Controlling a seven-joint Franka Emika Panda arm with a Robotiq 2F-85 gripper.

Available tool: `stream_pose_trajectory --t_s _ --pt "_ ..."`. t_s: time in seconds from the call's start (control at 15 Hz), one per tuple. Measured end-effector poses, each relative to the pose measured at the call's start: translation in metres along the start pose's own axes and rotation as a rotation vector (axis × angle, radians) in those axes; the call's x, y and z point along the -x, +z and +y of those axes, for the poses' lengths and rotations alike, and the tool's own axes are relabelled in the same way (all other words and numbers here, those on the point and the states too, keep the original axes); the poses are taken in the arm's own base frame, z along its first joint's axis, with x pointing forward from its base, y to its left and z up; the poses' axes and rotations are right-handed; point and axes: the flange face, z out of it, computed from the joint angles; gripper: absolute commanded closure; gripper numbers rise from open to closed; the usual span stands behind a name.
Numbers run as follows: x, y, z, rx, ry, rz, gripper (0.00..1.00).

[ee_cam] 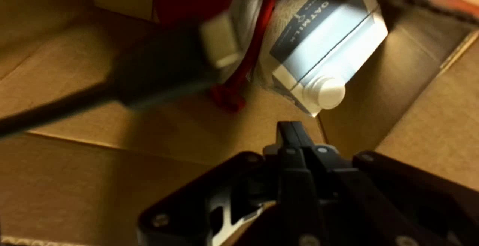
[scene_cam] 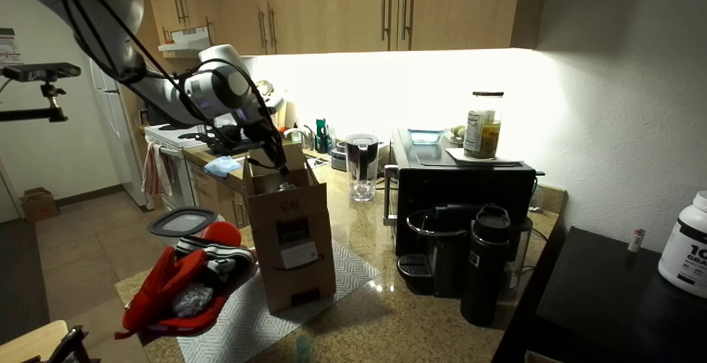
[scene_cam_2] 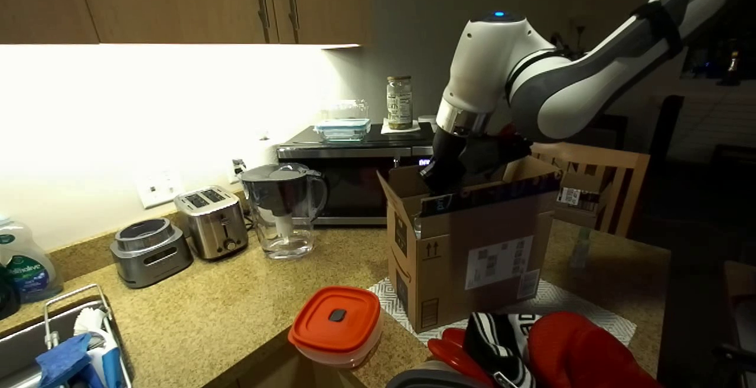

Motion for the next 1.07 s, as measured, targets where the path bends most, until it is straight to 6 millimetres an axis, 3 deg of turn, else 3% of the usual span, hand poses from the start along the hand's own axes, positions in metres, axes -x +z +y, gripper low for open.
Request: stream_pose_trajectory --t_s 0.27,0.33,0.53,1.07 --pt "-0.013 -0.030 0.011 0.010 0.013 0.034 1.00" --pt "-0.016 -0.035 0.014 0.013 0.018 0.038 0.75" --pt "-0.018 -0.047 0.017 0.018 0.022 0.042 0.62" --pt "-0.006 -0.046 0.010 0.032 0.002 0.013 0.10"
